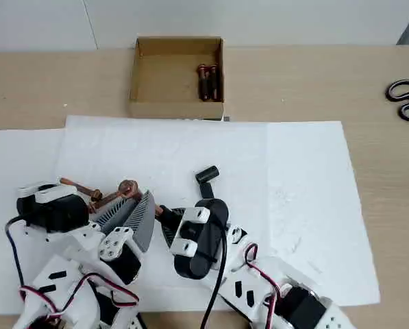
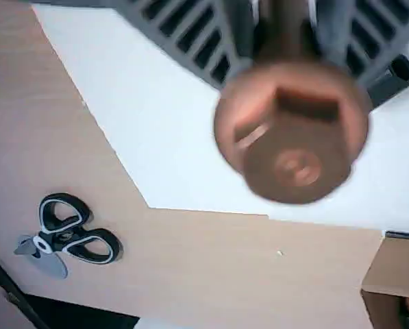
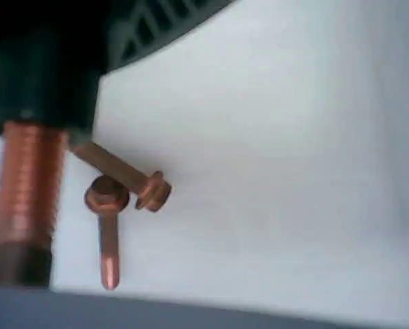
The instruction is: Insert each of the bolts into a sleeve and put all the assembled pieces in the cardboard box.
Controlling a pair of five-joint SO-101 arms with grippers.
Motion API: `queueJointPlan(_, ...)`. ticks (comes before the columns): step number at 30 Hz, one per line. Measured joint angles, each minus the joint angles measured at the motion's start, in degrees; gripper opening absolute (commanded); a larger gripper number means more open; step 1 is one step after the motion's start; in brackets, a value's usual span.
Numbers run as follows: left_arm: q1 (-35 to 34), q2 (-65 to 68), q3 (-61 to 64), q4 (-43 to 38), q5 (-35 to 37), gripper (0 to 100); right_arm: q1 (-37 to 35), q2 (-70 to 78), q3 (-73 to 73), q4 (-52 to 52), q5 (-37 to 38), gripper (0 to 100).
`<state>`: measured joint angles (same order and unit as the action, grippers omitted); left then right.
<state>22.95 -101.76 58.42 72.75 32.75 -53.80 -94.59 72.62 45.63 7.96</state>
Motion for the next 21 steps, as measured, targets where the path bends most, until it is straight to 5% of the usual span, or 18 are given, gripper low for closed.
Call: queueJointPlan(21, 0.7, 0.0, -0.7, 3.6, 0.0, 0, 0.09, 0.09, 0.0, -0.62, 0.18, 0.4)
